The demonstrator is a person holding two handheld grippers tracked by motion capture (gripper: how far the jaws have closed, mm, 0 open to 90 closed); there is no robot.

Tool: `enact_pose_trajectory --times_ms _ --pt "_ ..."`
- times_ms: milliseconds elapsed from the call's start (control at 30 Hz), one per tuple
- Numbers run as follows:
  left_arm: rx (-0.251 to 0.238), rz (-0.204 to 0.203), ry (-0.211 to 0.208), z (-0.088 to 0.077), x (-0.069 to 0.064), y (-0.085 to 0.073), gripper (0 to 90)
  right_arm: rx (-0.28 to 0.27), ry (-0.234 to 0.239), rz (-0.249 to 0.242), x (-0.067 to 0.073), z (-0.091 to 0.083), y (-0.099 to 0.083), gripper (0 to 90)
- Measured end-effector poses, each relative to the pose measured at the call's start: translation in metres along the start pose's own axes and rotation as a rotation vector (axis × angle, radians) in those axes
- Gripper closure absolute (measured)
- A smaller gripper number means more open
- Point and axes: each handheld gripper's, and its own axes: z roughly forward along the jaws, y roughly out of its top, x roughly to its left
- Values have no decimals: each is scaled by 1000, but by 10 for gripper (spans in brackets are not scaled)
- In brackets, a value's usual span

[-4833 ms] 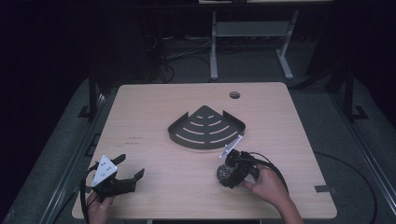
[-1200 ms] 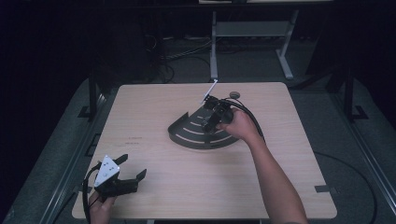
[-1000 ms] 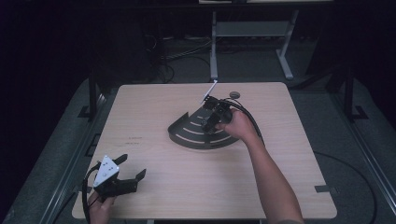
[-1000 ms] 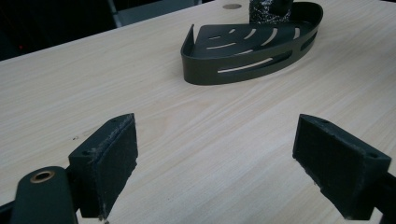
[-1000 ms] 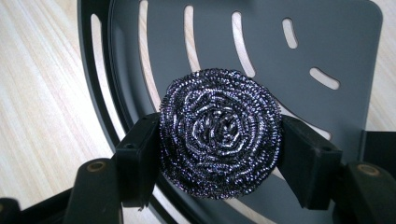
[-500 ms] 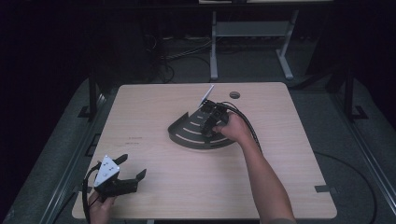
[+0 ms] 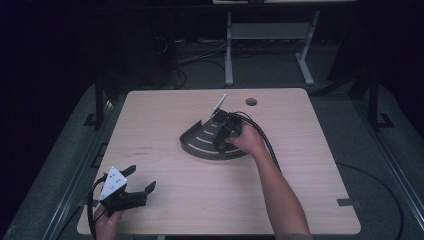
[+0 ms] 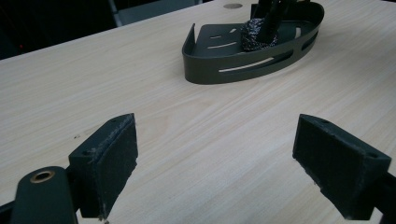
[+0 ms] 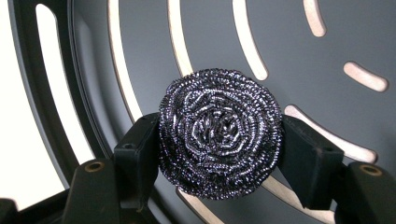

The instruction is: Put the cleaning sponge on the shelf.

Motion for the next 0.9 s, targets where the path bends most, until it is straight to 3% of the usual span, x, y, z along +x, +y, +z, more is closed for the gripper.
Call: enact_pose_trajectory --times_ms 233,400,900 --pt "2 4 -1 0 -1 0 133 -22 9 20 -3 1 -6 320" --pt "3 4 -3 0 -1 0 133 -43 18 32 -4 -7 -8 241" --pt "4 1 1 -1 -1 -1 132 -62 28 18 2 -24 -11 177"
